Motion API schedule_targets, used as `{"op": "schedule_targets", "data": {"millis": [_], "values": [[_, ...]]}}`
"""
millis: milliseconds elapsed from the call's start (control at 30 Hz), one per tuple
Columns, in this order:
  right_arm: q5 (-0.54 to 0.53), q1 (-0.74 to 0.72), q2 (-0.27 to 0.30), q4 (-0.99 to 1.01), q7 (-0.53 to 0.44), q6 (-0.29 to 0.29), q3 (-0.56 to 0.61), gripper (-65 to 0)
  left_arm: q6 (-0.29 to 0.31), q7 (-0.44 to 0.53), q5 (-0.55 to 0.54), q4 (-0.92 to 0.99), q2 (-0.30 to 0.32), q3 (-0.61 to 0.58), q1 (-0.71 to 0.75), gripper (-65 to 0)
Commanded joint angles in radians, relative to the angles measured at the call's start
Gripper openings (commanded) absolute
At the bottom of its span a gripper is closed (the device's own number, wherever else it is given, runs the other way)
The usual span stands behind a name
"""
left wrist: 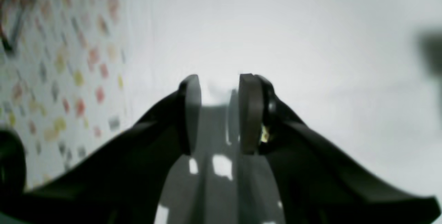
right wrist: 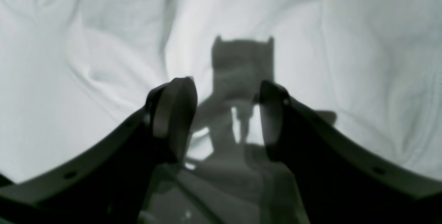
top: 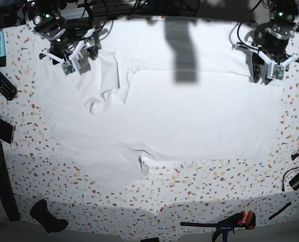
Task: Fold the T-shirt properly
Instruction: 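Reach both grippers down to the hem corners of the shirt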
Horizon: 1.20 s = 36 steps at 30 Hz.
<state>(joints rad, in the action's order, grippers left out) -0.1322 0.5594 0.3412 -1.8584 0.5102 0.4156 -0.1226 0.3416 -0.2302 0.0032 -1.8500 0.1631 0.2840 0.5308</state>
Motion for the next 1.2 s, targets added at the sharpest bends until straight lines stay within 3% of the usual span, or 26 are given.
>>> {"op": "schedule_targets", "data": {"millis": [0, 167, 300, 467, 633, 733, 967, 1167], "values": [[0.001, -0.009, 0.008, -0.030, -0.013, -0.004, -0.003, -32.5, -0.006, 0.023, -0.003, -0.026, 0.007, 0.004, -0.012, -46.5], [0.001, -0.058, 0.008, -0.069, -0.013, -0.004, -0.003, -32.5, -0.005, 0.022, -0.003, -0.031, 0.033, 0.004, -0.101, -46.5], [0.001, -0.093, 0.008, -0.107, 0.002, -0.004, -0.003, -32.4, -0.005, 0.021, -0.004, -0.028, 0.108, 0.004, -0.190, -45.7], [0.001, -0.137, 0.008, -0.170, 0.112, -0.003, -0.003, -32.4, -0.005, -0.082, -0.050, -0.026, 0.198, 0.004, -0.306, -31.5], [-0.005, -0.180, 0.004, -0.179, 0.127, -0.004, -0.003, -32.4, -0.004, -0.088, -0.174, 0.041, 0.246, 0.004, -0.407, -30.6], [-0.056, -0.182, 0.002, -0.180, 0.137, -0.004, -0.003, -32.4, 0.054, -0.121, -0.244, 0.156, 0.270, 0.003, -0.496, -30.6], [-0.220, -0.182, 0.002, -0.180, 0.274, -0.003, -0.003, -32.4, 0.175, -0.122, -0.403, 0.584, 0.316, -0.004, -0.775, -30.6], [-0.219, -0.182, 0.000, -0.182, 0.276, 0.000, -0.002, -32.4, 0.175, -0.122, -0.387, 0.930, 0.333, -0.251, -1.030, -30.6]]}}
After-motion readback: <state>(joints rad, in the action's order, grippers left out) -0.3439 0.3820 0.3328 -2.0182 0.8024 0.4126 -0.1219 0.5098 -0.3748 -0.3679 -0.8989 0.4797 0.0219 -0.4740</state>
